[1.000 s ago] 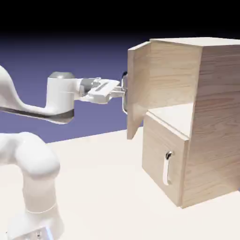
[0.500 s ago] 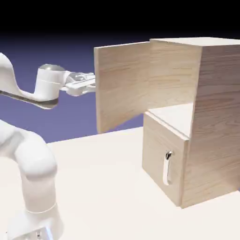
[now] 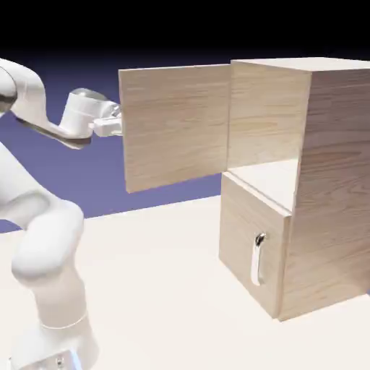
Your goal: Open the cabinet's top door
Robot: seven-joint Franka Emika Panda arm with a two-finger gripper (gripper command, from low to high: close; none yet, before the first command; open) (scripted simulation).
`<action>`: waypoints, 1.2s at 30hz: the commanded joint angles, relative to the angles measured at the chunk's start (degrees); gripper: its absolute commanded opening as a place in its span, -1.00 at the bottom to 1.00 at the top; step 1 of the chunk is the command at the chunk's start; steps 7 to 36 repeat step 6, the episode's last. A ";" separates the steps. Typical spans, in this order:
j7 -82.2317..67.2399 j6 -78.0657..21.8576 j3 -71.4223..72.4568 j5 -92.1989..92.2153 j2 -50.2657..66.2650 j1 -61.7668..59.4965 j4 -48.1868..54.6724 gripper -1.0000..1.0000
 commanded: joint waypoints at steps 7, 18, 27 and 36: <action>-2.06 -4.02 8.96 3.55 -3.31 -12.05 7.77 -1.00; -2.06 -4.02 8.96 3.55 -3.31 -12.05 7.77 -1.00; -2.06 -4.02 8.96 3.55 -3.31 -12.05 7.77 -1.00; -2.06 -4.02 8.96 3.55 -3.31 -12.05 7.77 -1.00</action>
